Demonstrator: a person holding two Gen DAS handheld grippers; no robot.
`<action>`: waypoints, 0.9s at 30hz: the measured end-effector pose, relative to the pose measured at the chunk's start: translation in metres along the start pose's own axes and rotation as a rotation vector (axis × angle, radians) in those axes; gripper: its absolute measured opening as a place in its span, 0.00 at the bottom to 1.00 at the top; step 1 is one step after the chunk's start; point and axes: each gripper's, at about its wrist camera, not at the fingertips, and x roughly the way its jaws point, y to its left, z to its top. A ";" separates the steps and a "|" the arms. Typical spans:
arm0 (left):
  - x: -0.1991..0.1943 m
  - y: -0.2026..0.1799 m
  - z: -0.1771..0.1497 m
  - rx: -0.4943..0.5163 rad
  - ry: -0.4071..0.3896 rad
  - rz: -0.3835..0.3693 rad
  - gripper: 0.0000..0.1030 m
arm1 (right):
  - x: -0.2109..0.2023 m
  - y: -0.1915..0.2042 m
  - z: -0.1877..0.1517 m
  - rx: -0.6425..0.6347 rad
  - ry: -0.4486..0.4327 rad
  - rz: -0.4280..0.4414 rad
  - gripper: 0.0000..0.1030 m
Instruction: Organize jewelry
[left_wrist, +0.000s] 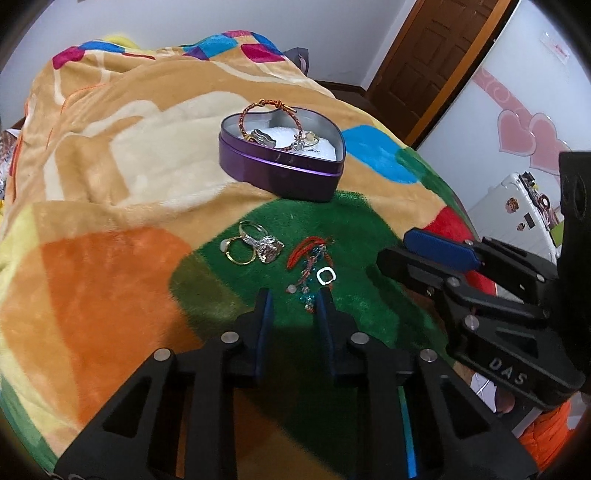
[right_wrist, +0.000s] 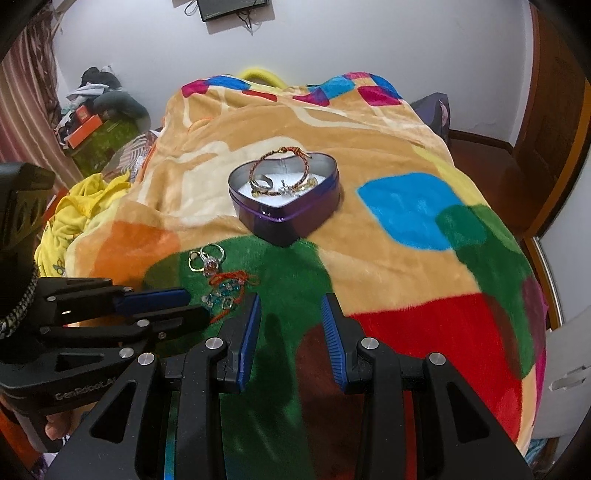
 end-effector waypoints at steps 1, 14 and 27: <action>0.002 0.000 0.000 -0.001 0.000 -0.002 0.20 | 0.000 0.000 -0.001 0.000 0.001 -0.002 0.30; -0.026 -0.002 0.005 0.028 -0.093 0.052 0.05 | -0.001 0.008 -0.003 -0.026 0.000 0.009 0.30; -0.073 0.012 0.007 0.028 -0.217 0.107 0.05 | 0.020 0.044 -0.002 -0.129 0.031 0.046 0.30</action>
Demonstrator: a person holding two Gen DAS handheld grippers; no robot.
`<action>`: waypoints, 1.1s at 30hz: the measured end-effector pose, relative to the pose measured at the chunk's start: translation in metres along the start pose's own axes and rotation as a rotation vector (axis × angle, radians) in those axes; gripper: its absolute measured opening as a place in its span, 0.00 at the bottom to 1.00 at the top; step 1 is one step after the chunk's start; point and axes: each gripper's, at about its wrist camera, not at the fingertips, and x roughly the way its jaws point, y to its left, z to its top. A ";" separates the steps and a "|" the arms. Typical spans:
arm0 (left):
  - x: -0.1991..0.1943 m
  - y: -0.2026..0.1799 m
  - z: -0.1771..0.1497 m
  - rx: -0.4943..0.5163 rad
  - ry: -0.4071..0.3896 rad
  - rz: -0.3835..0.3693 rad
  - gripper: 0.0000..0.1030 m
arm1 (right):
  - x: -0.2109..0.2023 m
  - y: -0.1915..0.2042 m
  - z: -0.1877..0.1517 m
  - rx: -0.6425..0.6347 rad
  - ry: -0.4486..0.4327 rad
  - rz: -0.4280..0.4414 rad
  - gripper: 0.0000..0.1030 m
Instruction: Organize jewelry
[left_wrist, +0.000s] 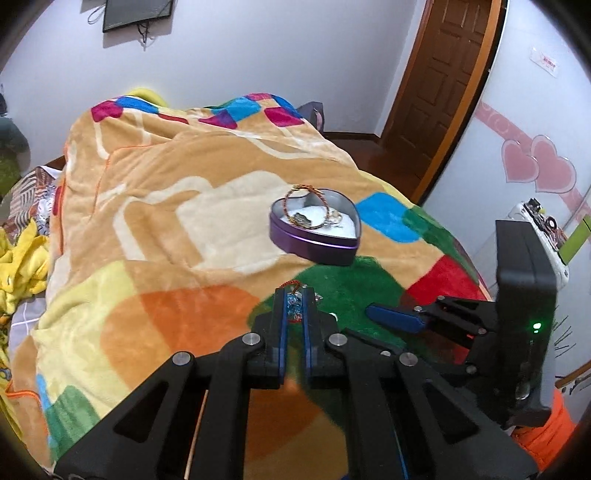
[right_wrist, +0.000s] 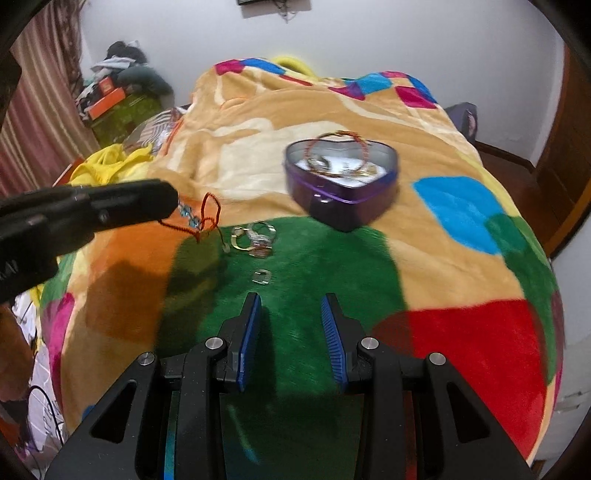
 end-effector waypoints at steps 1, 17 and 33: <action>-0.001 0.002 -0.001 -0.003 0.000 0.003 0.05 | 0.002 0.001 0.001 -0.007 0.001 0.000 0.30; -0.001 0.007 -0.004 -0.014 0.001 0.007 0.05 | 0.006 0.002 0.008 -0.012 -0.039 -0.006 0.10; -0.015 -0.009 0.037 0.014 -0.097 -0.009 0.05 | -0.040 -0.030 0.028 0.065 -0.182 -0.039 0.10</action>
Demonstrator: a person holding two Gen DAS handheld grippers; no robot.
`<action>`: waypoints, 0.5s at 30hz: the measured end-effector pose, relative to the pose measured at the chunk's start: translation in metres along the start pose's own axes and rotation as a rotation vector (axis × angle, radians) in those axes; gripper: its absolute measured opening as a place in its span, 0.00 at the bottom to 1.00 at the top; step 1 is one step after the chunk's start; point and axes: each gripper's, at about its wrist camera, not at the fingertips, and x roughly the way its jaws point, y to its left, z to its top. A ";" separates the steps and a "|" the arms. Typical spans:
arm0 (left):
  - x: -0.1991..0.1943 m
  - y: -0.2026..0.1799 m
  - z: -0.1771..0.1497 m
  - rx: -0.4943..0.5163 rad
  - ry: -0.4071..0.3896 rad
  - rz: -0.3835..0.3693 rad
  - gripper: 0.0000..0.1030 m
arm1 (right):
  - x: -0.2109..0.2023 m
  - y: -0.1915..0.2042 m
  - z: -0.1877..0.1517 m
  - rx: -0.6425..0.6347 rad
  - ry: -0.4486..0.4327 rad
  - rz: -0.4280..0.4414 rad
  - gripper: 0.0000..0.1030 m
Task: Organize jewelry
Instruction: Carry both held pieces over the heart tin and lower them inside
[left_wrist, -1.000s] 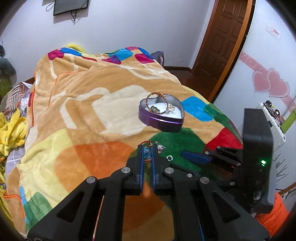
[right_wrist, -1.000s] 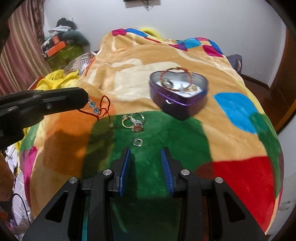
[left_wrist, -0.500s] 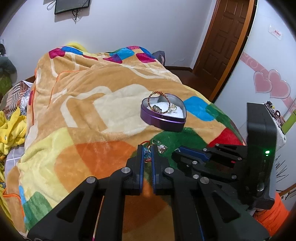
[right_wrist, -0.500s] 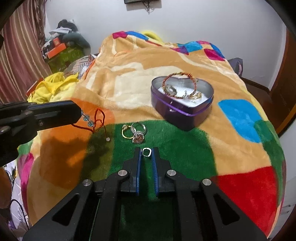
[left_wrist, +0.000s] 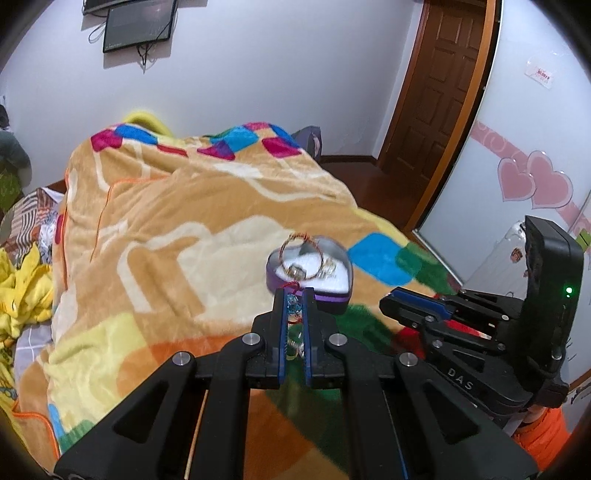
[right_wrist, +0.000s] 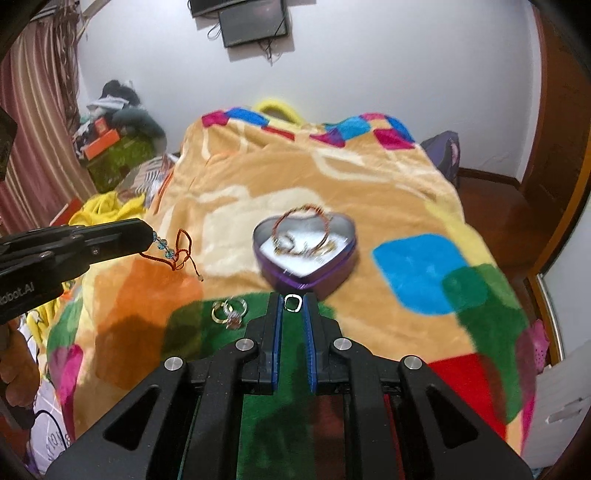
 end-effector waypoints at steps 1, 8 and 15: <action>-0.001 -0.001 0.003 0.002 -0.008 -0.002 0.05 | -0.003 -0.001 0.003 0.001 -0.013 -0.005 0.10; -0.002 -0.010 0.025 0.018 -0.057 -0.022 0.05 | -0.014 -0.009 0.017 0.011 -0.075 -0.011 0.10; 0.008 -0.014 0.037 0.035 -0.071 -0.029 0.05 | -0.017 -0.014 0.032 0.013 -0.121 -0.005 0.10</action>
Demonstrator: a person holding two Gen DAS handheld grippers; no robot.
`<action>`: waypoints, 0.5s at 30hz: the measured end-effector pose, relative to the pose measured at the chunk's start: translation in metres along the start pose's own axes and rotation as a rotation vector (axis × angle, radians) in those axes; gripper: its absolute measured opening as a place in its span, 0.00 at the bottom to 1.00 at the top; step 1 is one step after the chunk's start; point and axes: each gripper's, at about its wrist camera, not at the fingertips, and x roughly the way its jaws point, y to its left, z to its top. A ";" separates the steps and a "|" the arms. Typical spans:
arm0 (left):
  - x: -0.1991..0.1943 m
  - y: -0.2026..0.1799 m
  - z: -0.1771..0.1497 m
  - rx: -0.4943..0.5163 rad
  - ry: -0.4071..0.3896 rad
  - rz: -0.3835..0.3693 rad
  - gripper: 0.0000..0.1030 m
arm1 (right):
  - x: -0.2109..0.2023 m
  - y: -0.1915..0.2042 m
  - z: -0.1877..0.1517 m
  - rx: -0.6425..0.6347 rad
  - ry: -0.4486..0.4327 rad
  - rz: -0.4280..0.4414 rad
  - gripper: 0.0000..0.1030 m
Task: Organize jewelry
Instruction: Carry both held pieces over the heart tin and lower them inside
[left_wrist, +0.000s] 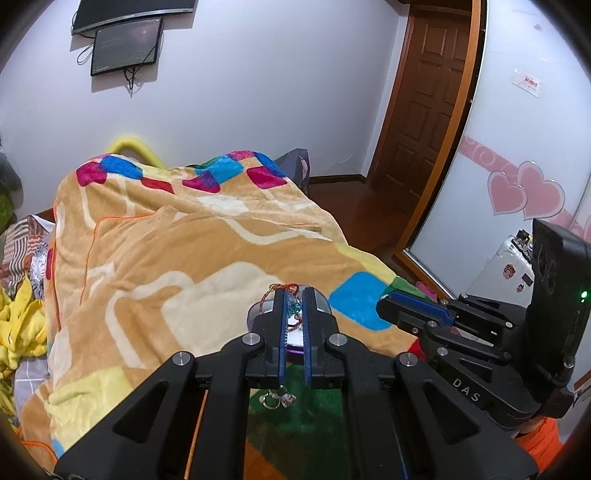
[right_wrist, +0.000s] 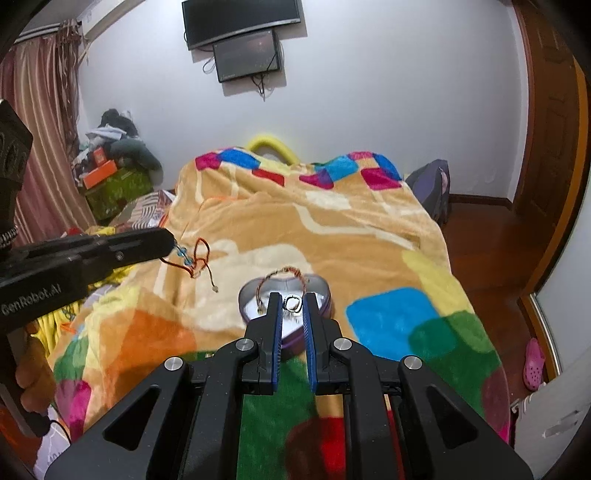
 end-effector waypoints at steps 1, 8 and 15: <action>0.002 0.000 0.001 0.001 0.001 -0.001 0.05 | 0.000 0.000 0.002 -0.001 -0.004 0.000 0.10; 0.021 -0.002 0.003 0.009 0.021 -0.017 0.05 | 0.015 -0.007 0.013 -0.004 -0.013 -0.006 0.10; 0.047 -0.001 0.000 0.009 0.061 -0.024 0.05 | 0.036 -0.012 0.011 0.001 0.030 -0.005 0.10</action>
